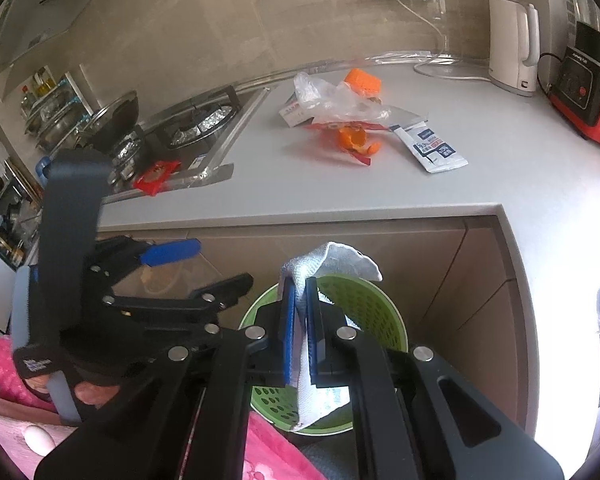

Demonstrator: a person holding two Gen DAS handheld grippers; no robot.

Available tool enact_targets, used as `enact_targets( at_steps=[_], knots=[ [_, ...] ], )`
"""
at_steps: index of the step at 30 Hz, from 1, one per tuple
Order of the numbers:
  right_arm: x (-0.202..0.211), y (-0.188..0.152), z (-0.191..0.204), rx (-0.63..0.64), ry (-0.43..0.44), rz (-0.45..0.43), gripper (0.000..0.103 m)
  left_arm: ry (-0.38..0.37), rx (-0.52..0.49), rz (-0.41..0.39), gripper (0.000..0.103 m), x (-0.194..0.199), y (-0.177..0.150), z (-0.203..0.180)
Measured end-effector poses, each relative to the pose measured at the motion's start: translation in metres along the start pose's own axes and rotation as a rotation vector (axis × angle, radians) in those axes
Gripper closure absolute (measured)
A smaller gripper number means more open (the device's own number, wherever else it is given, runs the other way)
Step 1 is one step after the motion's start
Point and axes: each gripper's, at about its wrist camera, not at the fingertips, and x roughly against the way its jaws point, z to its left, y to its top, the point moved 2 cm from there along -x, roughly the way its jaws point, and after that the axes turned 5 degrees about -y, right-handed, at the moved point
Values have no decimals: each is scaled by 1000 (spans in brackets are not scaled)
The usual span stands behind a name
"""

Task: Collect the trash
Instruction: 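Release the plastic bag and blue wipe into the green basket with both tools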

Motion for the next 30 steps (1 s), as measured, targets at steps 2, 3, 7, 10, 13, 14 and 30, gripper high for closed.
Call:
enact_targets(
  at_steps=[2,3,7,10,13,14,30],
  knots=[
    [-4,1,0,11,9,10,97,19,11,-19,33,7,4,3],
    [-5,1,1,16,12,15,97,34,23,-42,32,15,9,7],
    [-20,0,7,54,23,51,97,103,75,-143,26,54,31,24],
    [-37,-4,11,81,32,86,97,145,111,-218,21,84,48,36],
    [-61,-12,16,117,32,133,97,179,121,-278,20,108,59,43],
    [-71,-15,18,133,30,152,97,190,125,-297,19,116,62,44],
    [-62,29,19,245,-36,62,27,265,183,-421,14,160,89,53]
  ],
)
